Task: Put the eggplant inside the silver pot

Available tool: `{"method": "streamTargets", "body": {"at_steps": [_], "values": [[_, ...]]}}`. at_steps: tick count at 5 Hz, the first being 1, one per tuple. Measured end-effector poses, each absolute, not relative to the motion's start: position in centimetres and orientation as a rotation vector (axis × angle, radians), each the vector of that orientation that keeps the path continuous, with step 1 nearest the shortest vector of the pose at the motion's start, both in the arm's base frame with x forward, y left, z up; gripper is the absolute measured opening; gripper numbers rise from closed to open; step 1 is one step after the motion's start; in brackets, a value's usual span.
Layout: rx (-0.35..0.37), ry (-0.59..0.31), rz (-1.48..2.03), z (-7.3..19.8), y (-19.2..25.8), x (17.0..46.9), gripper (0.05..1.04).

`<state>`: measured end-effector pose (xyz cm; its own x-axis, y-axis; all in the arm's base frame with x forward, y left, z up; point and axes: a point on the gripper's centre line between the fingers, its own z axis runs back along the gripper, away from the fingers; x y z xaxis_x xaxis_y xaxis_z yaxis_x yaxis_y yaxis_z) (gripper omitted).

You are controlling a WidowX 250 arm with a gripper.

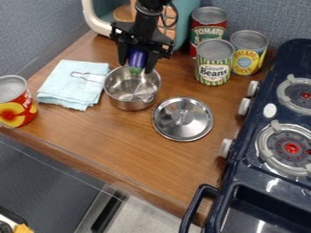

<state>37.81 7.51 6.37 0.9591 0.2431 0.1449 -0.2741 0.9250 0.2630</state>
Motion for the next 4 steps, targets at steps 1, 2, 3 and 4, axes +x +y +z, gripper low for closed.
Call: {"method": "streamTargets", "body": {"at_steps": [1, 2, 3, 4], "values": [[0.301, -0.072, 0.266, 5.0, 7.9, 36.3, 0.699], [0.286, -0.095, 0.260, 5.6, 9.1, 33.7, 0.699], [0.234, -0.082, 0.241, 5.3, 9.3, 33.3, 0.699], [0.231, -0.045, 0.250, 4.4, 9.9, 33.6, 0.699]]}}
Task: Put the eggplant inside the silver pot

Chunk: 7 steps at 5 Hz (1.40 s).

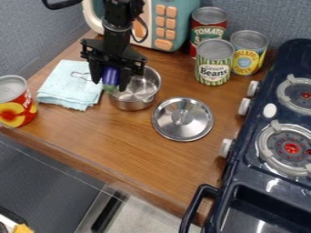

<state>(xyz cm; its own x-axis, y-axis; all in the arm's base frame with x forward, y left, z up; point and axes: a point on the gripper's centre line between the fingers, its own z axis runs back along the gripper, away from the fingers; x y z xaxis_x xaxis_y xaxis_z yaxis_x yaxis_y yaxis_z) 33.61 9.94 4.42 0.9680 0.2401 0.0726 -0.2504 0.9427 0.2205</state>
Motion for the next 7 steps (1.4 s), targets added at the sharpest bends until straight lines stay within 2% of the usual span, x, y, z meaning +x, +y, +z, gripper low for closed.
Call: {"method": "streamTargets", "body": {"at_steps": [4, 5, 6, 7], "values": [[0.232, -0.026, 0.246, 3.9, 10.5, 34.2, 0.699], [0.237, -0.024, 0.234, 4.0, 10.1, 34.2, 0.781], [0.238, -0.005, 0.208, 4.0, 9.9, 34.0, 0.997], [0.223, 0.004, 0.179, 4.0, 9.6, 34.1, 1.003]]}}
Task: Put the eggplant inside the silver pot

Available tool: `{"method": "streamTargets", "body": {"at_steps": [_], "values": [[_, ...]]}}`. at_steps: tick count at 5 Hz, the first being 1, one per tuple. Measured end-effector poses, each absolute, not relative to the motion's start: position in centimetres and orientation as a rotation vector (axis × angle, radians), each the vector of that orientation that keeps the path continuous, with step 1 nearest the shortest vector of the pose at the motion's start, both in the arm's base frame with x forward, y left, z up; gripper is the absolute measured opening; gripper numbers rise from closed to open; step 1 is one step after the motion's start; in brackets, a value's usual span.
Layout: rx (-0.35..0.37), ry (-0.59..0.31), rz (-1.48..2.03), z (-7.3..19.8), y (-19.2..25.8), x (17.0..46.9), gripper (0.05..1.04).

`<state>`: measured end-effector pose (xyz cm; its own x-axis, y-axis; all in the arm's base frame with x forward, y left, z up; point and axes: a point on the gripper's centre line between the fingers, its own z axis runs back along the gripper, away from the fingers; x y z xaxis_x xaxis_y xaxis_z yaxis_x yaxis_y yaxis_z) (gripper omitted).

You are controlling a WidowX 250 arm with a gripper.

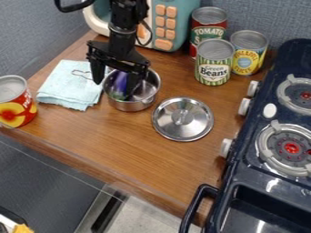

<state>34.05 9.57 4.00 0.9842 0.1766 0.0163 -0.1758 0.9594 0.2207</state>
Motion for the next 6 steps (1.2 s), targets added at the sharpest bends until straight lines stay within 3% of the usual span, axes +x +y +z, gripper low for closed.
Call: {"method": "streamTargets", "body": {"at_steps": [2, 3, 5, 6], "values": [[0.103, 0.038, 0.067, 4.3, 9.2, 33.3, 1.000], [0.032, -0.047, -0.009, 8.5, 8.9, 32.5, 1.000], [0.090, -0.083, -0.057, 10.5, 8.9, 30.4, 1.000], [0.108, -0.053, -0.063, 10.4, 9.1, 29.7, 1.000]]}}
